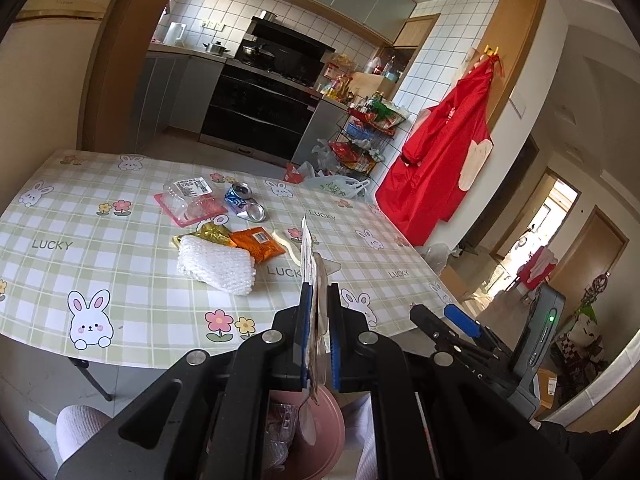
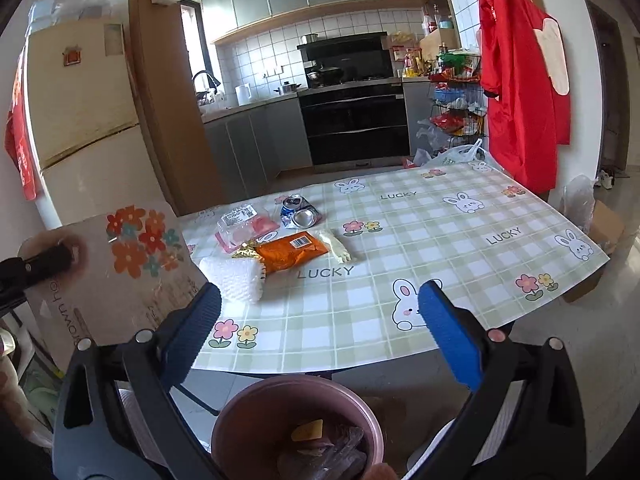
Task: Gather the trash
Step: 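Lower the clear tray into the bin with the left tool and open it, then reach and grasp the white bubble-wrap bundle with the left tool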
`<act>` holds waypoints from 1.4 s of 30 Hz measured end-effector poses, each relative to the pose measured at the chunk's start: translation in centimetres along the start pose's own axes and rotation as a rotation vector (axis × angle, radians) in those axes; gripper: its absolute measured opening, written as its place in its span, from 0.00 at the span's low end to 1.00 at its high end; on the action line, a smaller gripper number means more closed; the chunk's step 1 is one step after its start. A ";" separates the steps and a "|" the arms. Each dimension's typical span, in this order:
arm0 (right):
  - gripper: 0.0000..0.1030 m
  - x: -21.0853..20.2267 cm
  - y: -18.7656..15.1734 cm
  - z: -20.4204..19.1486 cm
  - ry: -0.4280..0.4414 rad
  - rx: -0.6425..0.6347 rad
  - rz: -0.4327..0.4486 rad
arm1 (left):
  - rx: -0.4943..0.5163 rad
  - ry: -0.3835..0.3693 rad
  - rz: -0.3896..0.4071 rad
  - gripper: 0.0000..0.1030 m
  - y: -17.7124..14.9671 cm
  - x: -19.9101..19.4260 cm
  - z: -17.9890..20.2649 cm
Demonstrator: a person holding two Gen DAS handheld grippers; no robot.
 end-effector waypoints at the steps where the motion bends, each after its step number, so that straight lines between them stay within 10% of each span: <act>1: 0.94 0.0 0.0 0.0 0.002 -0.006 0.001 | 0.006 0.000 -0.008 0.07 -0.3 0.2 0.2; 18: 0.94 0.5 -0.7 1.4 0.014 0.047 -0.021 | 0.039 -0.013 -0.140 0.08 -3.5 3.9 1.2; 22: 0.94 0.4 -0.7 1.5 0.011 0.048 -0.015 | 0.020 -0.008 -0.151 0.58 -3.9 4.3 0.9; 28: 0.95 0.1 -0.5 1.5 0.013 0.057 -0.003 | -0.015 0.044 -0.091 0.88 -2.7 3.3 -0.3; 42: 0.95 0.6 -0.7 1.9 0.012 0.072 -0.013 | -0.112 0.210 -0.042 0.94 -2.2 2.5 -5.0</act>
Point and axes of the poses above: each gripper's, at about its wrist camera, not at the fingertips, and x roughly the way its jaws point, z to its right, y to its top, the point moved 9 cm from there along x, roughly the way its jaws point, and after that the axes turned 4 degrees about y, right-handed, at the moved point
